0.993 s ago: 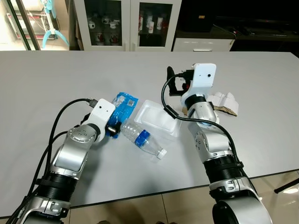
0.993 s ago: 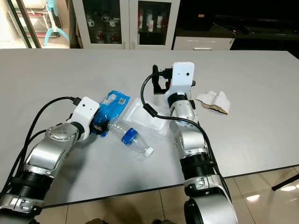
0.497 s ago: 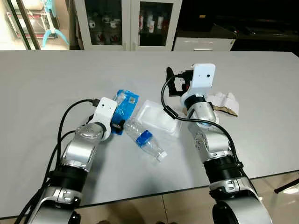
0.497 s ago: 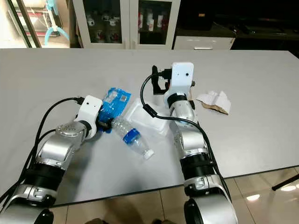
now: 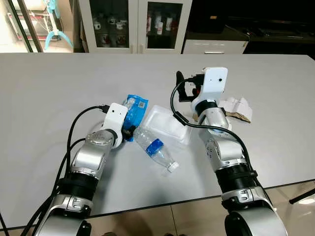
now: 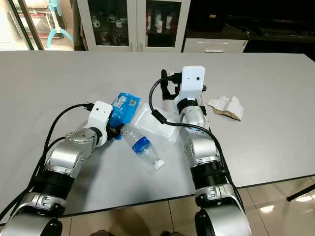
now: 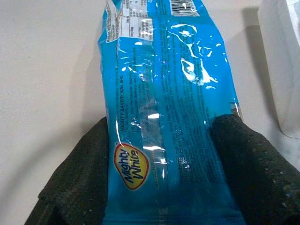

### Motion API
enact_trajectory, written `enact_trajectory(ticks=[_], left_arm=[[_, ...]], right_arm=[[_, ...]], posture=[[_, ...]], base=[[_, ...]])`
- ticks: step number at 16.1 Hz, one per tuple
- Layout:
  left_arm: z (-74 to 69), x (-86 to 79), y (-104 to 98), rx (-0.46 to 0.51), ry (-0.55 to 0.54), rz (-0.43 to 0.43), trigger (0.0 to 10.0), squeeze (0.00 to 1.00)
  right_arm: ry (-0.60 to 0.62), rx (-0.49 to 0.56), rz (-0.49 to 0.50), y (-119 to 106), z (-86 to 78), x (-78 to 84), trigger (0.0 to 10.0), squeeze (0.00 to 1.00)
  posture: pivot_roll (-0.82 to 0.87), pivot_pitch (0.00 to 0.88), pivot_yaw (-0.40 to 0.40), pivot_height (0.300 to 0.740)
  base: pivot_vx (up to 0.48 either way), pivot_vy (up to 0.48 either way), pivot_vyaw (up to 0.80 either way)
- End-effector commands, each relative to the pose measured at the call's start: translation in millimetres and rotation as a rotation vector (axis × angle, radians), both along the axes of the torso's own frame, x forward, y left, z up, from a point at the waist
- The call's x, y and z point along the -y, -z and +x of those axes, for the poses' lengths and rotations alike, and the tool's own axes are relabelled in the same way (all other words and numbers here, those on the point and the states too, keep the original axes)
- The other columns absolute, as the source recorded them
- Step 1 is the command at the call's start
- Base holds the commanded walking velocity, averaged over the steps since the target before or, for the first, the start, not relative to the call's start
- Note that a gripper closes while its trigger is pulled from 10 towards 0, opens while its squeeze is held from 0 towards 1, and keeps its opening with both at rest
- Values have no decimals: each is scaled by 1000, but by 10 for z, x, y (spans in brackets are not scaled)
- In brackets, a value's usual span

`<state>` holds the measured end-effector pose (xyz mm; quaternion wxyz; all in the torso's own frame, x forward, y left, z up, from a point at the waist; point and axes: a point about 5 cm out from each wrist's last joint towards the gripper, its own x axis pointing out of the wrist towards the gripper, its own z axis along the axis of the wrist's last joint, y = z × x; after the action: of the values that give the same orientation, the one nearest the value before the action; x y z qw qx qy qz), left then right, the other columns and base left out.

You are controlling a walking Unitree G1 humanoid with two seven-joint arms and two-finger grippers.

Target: Picking trash to rubbish bin

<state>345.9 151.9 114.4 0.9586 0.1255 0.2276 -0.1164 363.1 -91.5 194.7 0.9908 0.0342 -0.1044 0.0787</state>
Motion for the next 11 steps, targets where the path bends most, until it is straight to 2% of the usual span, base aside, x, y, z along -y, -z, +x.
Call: enact_trajectory(ticks=[1, 11], left_arm=[[-12, 26, 56, -27, 10, 9, 0, 0], [-13, 49, 50, -15, 26, 23, 0, 0]], right_arm=[[4, -8, -8, 15, -7, 30, 10000, 0], [-7, -6, -8, 16, -14, 15, 10000, 0]], posture=[[22, 41, -92, 740], [22, 38, -90, 740]], base=[[0, 0, 0], [0, 0, 0]])
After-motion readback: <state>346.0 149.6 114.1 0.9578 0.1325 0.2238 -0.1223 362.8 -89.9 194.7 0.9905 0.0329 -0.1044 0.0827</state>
